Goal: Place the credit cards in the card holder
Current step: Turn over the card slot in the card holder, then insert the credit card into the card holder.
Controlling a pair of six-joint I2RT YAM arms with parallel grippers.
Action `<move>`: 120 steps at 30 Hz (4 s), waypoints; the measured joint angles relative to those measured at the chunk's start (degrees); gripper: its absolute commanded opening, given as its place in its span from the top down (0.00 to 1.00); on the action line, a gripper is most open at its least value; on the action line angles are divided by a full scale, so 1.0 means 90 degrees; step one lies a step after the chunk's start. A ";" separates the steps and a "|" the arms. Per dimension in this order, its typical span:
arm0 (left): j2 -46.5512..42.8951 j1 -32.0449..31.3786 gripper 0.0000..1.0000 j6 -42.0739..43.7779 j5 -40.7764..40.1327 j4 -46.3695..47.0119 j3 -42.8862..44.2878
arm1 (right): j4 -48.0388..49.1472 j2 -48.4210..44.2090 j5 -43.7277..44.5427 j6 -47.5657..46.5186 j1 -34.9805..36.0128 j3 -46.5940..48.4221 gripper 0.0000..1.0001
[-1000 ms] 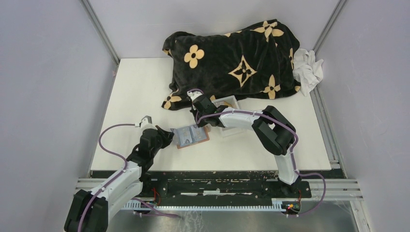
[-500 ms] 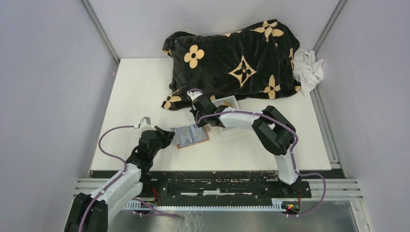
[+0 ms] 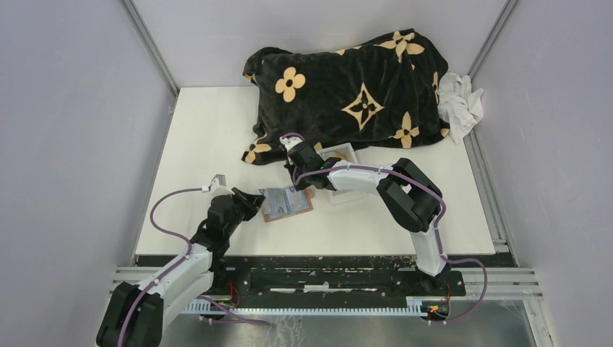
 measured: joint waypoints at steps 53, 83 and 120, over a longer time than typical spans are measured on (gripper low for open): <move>0.2637 -0.0039 0.97 -0.0447 0.1086 0.2951 0.0005 | -0.0605 0.0000 0.0367 -0.0053 0.0000 0.0294 0.99; 0.2511 -0.0556 0.97 -0.0444 0.0724 0.3014 0.0299 | -0.0690 -0.0709 0.0447 -0.0342 0.0000 0.0024 0.99; 0.2297 -0.0556 0.97 -0.0430 0.0359 0.2509 -0.0107 | -0.0733 -0.0272 -0.0219 -0.0017 0.0029 -0.0019 0.99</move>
